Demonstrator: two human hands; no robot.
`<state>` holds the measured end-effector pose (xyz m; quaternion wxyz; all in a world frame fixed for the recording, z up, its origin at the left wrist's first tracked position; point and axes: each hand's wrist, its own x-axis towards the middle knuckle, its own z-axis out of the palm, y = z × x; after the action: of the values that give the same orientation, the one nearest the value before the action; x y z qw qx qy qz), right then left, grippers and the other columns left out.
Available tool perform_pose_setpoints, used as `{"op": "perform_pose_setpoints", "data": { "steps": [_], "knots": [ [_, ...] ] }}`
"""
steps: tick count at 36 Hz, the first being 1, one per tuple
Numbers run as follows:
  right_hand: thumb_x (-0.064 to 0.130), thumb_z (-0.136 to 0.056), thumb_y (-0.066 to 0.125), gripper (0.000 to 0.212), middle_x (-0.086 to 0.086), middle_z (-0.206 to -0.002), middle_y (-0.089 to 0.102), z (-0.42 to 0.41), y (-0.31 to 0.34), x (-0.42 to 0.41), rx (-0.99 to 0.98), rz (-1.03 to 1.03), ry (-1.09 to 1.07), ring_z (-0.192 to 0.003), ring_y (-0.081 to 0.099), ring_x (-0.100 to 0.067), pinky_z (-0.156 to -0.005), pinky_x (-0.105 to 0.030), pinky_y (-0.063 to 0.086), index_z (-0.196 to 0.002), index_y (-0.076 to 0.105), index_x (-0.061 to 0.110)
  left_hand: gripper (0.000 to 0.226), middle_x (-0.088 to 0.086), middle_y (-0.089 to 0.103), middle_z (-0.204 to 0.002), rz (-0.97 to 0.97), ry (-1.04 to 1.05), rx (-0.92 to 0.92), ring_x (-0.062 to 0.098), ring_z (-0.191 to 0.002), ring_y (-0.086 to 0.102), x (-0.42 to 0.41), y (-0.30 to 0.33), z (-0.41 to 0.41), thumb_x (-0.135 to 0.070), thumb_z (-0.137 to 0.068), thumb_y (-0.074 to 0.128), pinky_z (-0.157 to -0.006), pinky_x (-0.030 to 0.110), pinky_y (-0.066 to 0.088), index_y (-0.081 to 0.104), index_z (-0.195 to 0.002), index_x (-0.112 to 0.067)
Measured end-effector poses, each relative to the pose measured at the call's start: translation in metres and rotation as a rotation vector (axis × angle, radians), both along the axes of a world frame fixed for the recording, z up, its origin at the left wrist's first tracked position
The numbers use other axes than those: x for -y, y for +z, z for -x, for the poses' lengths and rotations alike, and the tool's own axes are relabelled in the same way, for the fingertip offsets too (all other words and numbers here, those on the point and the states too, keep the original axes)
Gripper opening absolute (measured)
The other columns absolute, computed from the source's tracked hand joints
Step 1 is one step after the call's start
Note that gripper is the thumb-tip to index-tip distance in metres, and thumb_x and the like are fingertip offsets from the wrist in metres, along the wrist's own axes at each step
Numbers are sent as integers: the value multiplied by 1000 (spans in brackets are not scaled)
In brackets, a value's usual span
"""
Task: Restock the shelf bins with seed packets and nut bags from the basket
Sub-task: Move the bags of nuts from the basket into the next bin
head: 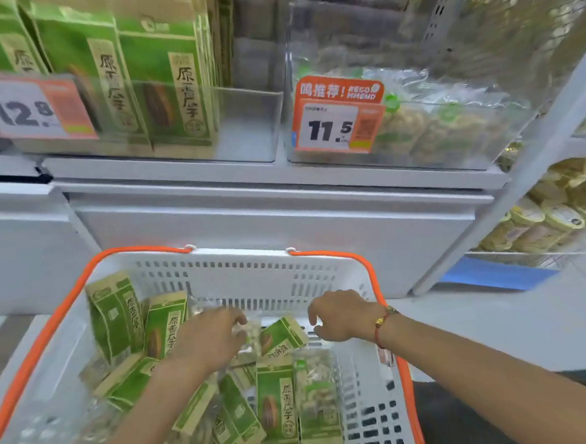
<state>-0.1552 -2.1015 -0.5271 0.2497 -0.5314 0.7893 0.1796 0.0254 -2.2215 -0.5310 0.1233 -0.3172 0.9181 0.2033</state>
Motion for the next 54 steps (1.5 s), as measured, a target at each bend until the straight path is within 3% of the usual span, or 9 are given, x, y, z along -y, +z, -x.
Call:
{"op": "perform_pose_setpoints", "data": {
  "steps": [7, 11, 18, 28, 32, 41, 47, 51, 54],
  "knots": [
    [22, -92, 53, 56, -11, -140, 42, -13, -91, -17, 128, -29, -160, -126, 45, -29, -98, -41, 44, -142, 32, 11, 60, -2, 25, -155, 76, -59, 163, 17, -143, 20, -10, -82, -48, -26, -97, 45, -117, 39, 16, 17, -150, -26],
    [27, -90, 57, 70, -12, -143, 39, -21, -126, -26, 147, -39, -150, -129, 41, -28, -101, -41, 43, -147, 20, 11, 40, -5, 36, -150, 71, -50, 49, 15, -141, 25, -16, -106, -36, -28, -101, 35, -117, 36, 16, 39, -141, -29],
    [47, -82, 66, 40, 0, -98, 58, -18, -131, -23, 45, -112, -129, -92, 54, -17, -90, -31, 46, -106, 56, 17, 51, 2, 43, -143, 29, -79, 55, 19, -135, 32, -3, -133, 28, -3, -89, 51, -115, 36, 25, 43, -138, -15],
    [0, -80, 57, 55, -4, -127, 53, -24, -141, -17, 376, -316, -137, -114, 53, -26, -92, -39, 50, -131, 42, 17, 61, 9, 52, -131, 357, -334, 592, 24, -125, 44, 31, -145, 69, -50, -95, 42, -111, 43, 24, 40, -138, -6],
    [-3, -73, 64, 17, -5, -80, 53, -23, -149, -18, 385, -395, -148, -76, 52, -19, -63, -25, 48, -81, 54, 8, 57, 8, 47, -126, 317, -404, 588, 25, -118, 42, 42, -144, 74, -50, -84, 62, -103, 38, 36, 53, -125, -11],
    [15, -82, 72, 43, 0, -134, 50, -8, -127, -16, 664, -34, -489, -127, 45, -16, -104, -29, 39, -123, 58, 13, 73, 9, 13, -155, 340, -672, 237, 30, -143, 11, 32, -131, 47, -17, -81, 70, -119, 45, 6, 32, -143, -31],
    [10, -78, 74, 36, -5, -111, 58, -11, -107, -20, 665, 171, -596, -106, 56, -20, -90, -32, 49, -112, 62, 13, 55, -7, 60, -114, 42, -360, 149, 13, -96, 56, 21, -114, 20, -13, -84, 67, -91, 26, 48, 41, -128, -30],
    [11, -79, 75, 34, -3, -111, 58, -1, -66, -15, 707, 234, -553, -104, 56, -18, -84, -24, 48, -111, 64, 11, 57, -12, 61, -104, -218, 9, -31, 7, -81, 59, 22, -92, 9, -18, -71, 78, -51, 14, 44, 43, -114, -30],
    [15, -77, 78, 41, -2, -112, 58, 12, -31, -8, 739, 302, -549, -96, 57, -15, -76, -18, 47, -115, 60, 12, 46, -11, 63, -107, -413, 185, -162, 6, -77, 62, 28, -74, 5, -16, -69, 81, -58, 13, 49, 56, -106, -27]
  ]
}}
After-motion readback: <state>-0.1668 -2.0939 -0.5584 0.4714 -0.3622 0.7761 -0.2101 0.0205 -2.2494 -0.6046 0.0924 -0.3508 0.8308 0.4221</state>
